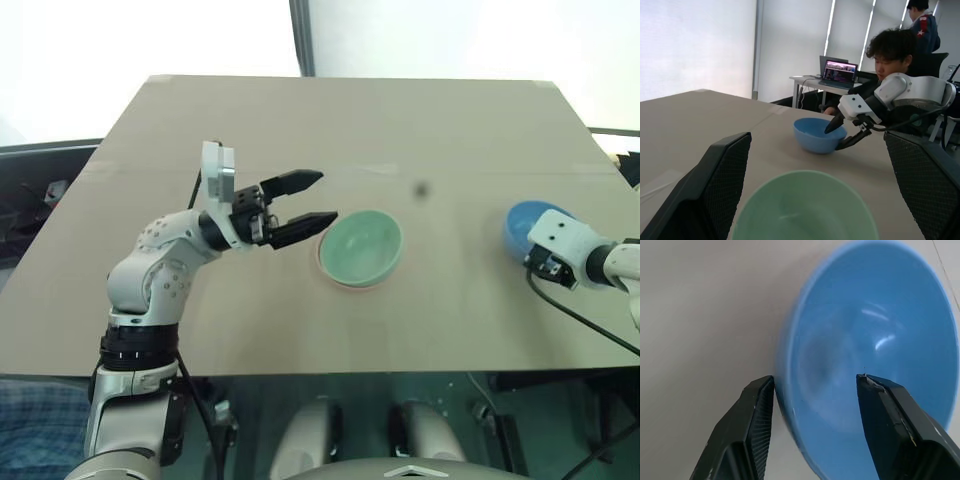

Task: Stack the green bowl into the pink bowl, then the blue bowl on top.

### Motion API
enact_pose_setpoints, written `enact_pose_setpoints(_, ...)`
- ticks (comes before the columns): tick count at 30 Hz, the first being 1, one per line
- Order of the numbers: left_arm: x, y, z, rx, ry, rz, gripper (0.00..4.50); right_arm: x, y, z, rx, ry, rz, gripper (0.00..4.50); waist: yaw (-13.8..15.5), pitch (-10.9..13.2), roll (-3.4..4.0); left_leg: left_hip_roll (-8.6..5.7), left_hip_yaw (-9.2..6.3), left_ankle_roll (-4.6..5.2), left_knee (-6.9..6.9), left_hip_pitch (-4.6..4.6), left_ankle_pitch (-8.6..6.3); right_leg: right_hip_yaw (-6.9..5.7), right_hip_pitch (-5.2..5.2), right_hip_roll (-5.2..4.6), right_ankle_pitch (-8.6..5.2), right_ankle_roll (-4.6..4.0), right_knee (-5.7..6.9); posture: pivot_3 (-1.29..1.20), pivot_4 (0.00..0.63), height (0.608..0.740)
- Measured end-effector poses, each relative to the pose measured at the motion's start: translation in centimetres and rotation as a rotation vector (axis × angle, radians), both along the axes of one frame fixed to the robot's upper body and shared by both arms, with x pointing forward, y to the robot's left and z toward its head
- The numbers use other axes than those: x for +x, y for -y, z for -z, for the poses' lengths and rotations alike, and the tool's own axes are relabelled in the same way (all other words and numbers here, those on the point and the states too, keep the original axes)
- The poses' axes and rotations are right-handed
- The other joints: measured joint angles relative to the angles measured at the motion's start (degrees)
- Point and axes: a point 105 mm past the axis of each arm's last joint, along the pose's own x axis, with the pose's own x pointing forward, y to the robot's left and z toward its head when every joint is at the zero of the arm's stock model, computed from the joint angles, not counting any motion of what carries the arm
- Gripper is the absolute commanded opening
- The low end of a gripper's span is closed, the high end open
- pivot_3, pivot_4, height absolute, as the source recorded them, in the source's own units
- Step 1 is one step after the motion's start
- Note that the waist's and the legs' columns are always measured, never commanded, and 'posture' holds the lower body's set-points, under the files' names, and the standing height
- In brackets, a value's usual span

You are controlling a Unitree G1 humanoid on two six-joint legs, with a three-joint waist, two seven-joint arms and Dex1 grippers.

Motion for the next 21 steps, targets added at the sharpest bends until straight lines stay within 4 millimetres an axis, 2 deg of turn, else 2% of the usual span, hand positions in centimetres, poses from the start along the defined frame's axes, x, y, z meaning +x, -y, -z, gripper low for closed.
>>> enact_pose_setpoints(1, 0.0, 0.1, 0.1, 0.002, -0.002, 0.004, 4.5, 0.1, 0.0, 0.2, 0.004, -0.005, 0.003, 2.73, 0.0, 0.0, 0.0, 0.0, 0.0, 0.0, 0.0, 0.01, 0.0, 0.0, 0.0, 0.01, 0.0, 0.0, 0.0, 0.0, 0.15, 0.74)
enact_pose_setpoints(3, 0.0, 0.2, 0.1, -0.001, -0.002, 0.007, 4.5, 0.2, 0.1, 0.7, 0.006, -0.011, 0.001, 1.98, -0.01, 0.0, 0.0, 0.02, 0.0, 0.0, 0.02, 0.01, 0.0, 0.0, 0.01, 0.04, 0.0, 0.0, 0.01, 0.0, 0.15, 0.74)
enact_pose_setpoints(7, 0.0, 0.2, 0.1, -0.001, -0.002, 0.007, 4.5, 0.4, 0.1, 1.6, 0.0, -0.028, -0.014, 0.11, -0.01, 0.0, 0.0, 0.01, 0.01, 0.0, 0.02, 0.01, 0.0, 0.0, 0.01, 0.04, 0.0, 0.01, 0.01, 0.0, 0.15, 0.74)
enact_pose_setpoints(16, -0.1, 0.0, 0.6, 0.0, -0.018, -0.004, 4.5, 0.7, -0.4, 1.5, 0.008, -0.024, -0.046, 0.11, -0.01, 0.0, 0.0, 0.01, 0.01, 0.0, 0.04, 0.01, 0.0, 0.0, 0.02, 0.05, 0.0, 0.01, 0.02, 0.0, 0.15, 0.74)
enact_pose_setpoints(19, -0.1, -0.2, 0.8, 0.001, -0.027, -0.016, 4.5, 1.3, -1.5, 0.5, 0.017, -0.003, -0.097, 0.11, -0.18, 0.0, 0.01, 0.03, 0.02, 0.0, 0.05, 0.03, 0.0, 0.02, 0.02, 0.07, 0.0, 0.01, 0.04, 0.0, 0.15, 0.74)
enact_pose_setpoints(21, 0.0, -0.5, 0.9, -0.002, -0.028, -0.04, 4.5, 1.7, -3.5, -1.1, 0.036, 0.042, -0.173, 0.11, -0.27, 0.01, 0.02, 0.06, 0.02, -0.01, 0.05, 0.03, 0.01, 0.03, 0.0, 0.1, 0.0, 0.01, 0.06, 0.0, 0.15, 0.74)
